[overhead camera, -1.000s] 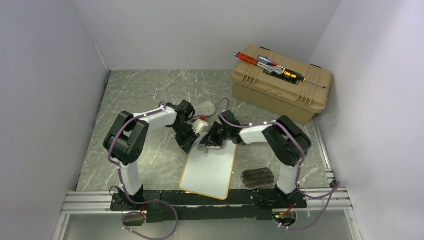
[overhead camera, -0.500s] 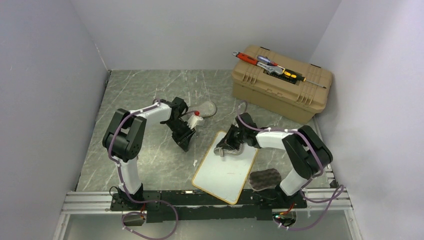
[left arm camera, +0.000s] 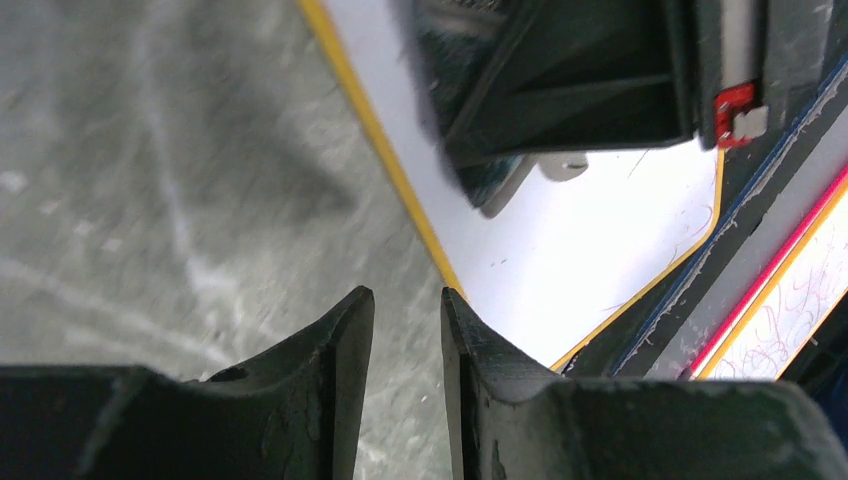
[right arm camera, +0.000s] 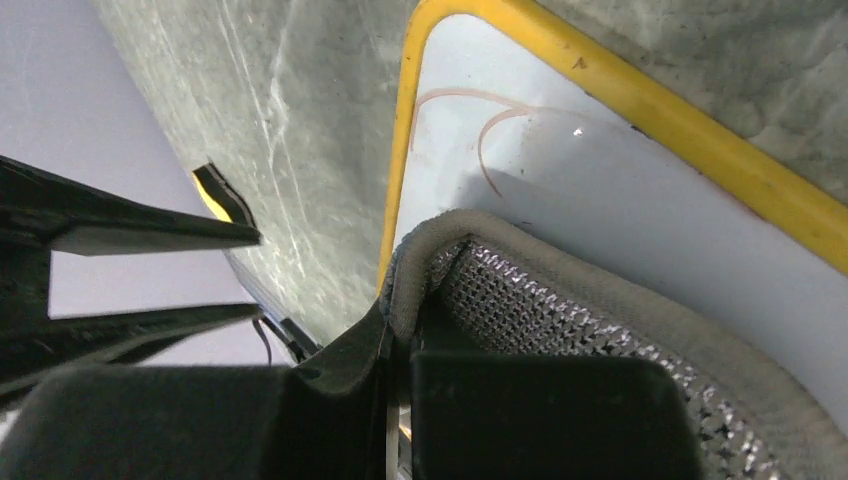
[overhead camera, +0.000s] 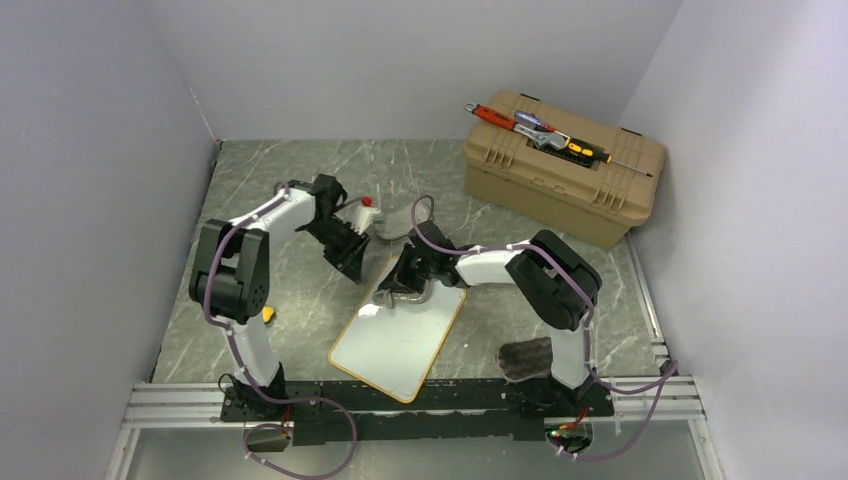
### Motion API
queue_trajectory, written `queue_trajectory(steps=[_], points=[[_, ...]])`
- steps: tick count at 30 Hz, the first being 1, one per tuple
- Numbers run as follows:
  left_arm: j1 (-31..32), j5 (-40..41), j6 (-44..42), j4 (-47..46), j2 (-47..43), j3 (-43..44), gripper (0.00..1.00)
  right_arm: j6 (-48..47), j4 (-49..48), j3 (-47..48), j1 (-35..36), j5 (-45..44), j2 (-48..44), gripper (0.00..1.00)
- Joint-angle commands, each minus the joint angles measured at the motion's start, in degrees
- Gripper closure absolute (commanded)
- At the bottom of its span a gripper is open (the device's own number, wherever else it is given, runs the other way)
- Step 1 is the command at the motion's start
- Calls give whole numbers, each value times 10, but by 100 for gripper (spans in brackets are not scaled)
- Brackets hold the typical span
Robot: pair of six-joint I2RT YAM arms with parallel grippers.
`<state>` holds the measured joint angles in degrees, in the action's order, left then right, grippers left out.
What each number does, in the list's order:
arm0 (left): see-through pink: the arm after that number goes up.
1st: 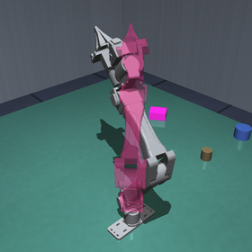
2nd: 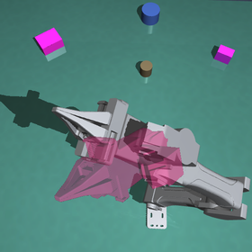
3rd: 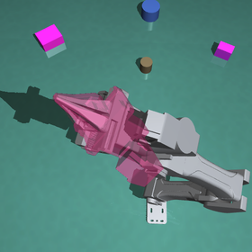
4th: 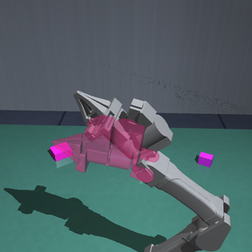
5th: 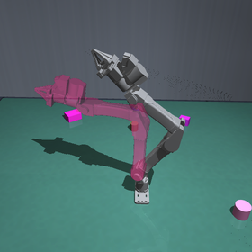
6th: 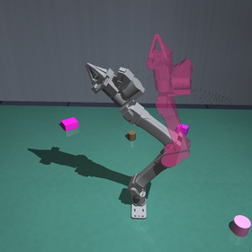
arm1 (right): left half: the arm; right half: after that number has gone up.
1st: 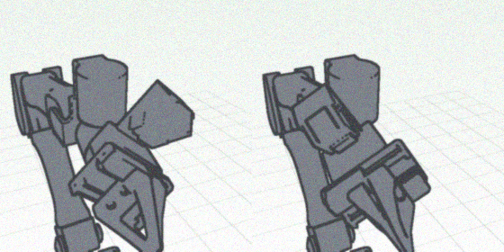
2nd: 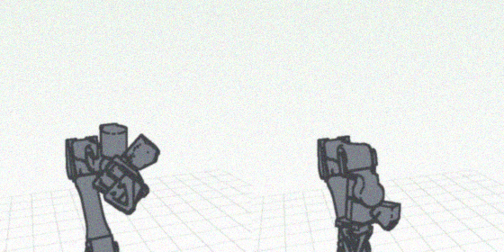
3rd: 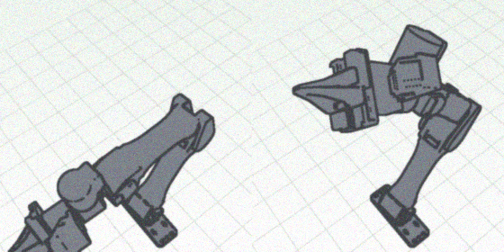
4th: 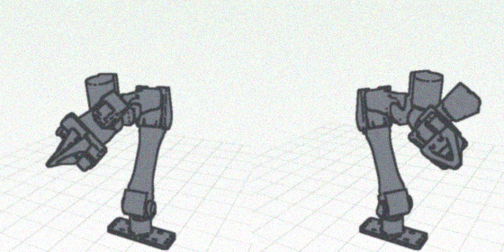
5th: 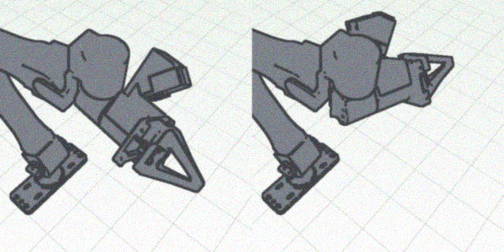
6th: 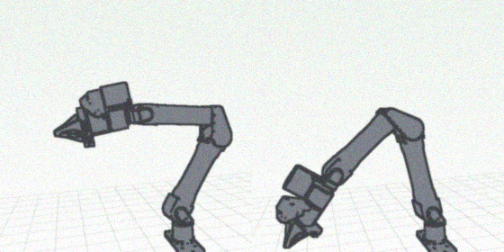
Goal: Erase the whiteboard
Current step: Erase the whiteboard at the center of the board.
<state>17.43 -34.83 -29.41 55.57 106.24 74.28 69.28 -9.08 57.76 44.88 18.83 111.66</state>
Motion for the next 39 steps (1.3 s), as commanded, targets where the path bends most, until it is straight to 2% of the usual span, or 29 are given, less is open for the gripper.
queue_trajectory(steps=[1, 6, 9, 11, 16, 21, 29, 36, 39], points=[[-32, -22, -32, 39, -48, 8, 62, 5, 68, 14, 0, -75, -41, 100], [-32, -30, -36, 33, -47, -9, 60, -39, 137, 29, -27, -80, -148, 100], [-28, -52, -32, 27, -27, -3, 48, -67, 181, 19, -49, -82, -192, 100], [-17, -59, -26, 16, -14, -3, 44, -75, 192, -19, -67, -93, -220, 100], [13, -40, -12, -33, 16, -28, 44, -71, 167, -114, -116, -75, -253, 100], [36, 13, 2, -95, 36, -66, 45, -88, 189, -130, -127, -73, -239, 100], [60, 91, 16, -140, 59, -81, 50, -123, 221, -96, -139, -64, -190, 100], [76, 127, 17, -147, 83, -88, 69, -115, 168, -66, -136, -48, -111, 100], [78, 132, 14, -150, 91, -90, 71, -100, 139, -61, -129, -59, -95, 100]])
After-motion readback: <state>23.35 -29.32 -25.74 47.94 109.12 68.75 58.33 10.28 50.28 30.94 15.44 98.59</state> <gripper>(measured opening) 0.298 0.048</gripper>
